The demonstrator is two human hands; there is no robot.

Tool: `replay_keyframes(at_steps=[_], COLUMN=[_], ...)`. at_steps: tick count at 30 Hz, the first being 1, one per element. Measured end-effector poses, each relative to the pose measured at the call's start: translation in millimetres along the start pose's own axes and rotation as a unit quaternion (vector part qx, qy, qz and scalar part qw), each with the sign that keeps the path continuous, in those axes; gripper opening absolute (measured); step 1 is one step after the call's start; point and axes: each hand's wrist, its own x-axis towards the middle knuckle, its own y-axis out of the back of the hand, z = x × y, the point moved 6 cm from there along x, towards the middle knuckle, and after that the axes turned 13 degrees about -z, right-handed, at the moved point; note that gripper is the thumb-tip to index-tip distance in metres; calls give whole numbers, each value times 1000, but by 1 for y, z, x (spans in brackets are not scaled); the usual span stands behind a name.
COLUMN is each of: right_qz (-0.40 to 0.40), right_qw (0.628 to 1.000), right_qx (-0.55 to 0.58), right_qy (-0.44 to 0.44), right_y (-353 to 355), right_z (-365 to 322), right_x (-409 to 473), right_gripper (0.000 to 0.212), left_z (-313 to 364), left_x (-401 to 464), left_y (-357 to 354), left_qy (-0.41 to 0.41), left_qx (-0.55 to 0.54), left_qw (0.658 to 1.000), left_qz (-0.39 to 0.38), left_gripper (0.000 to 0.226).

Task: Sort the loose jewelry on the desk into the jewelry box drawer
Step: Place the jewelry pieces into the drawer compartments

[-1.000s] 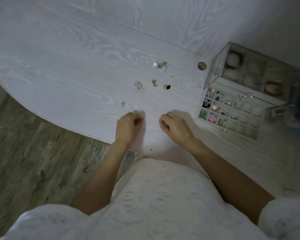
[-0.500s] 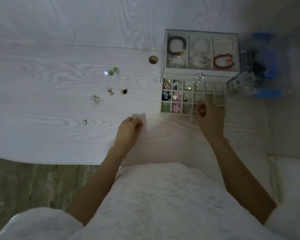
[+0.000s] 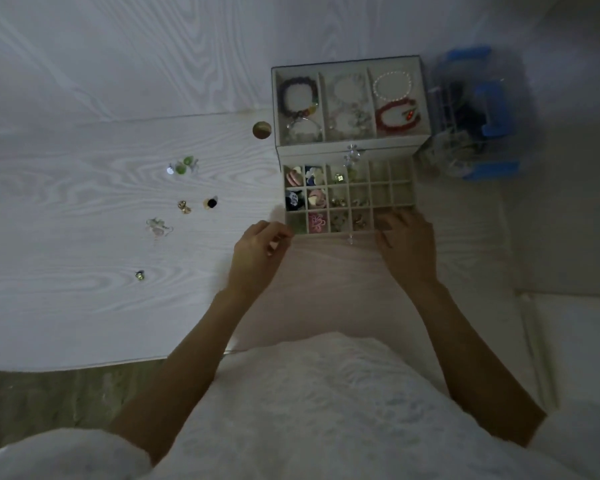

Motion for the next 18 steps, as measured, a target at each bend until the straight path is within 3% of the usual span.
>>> replay_keyframes(at_steps=[5,10,15,18], right_qz=[18,-42,-59,-74], right_qw=[999,992,989,989], right_qx=[-10,92,114,106], right_qy=[-45,-71,-75,-76], right_y=[6,0,-2,-5], right_z=[33,44,43,43], right_x=[-16,-18,-17,-16], right_gripper=[37,42,42,42], left_z=[77,107,109,110], left_x=[58,101,109,108], left_y=[-34,-83,-95,-94], left_qy=[-106,-112,-124,-126], left_qx=[-5,60,115,131], left_qw=[994,983,969,968], left_qz=[-39,-136,-183,-174], left_gripper=[7,13,18,21])
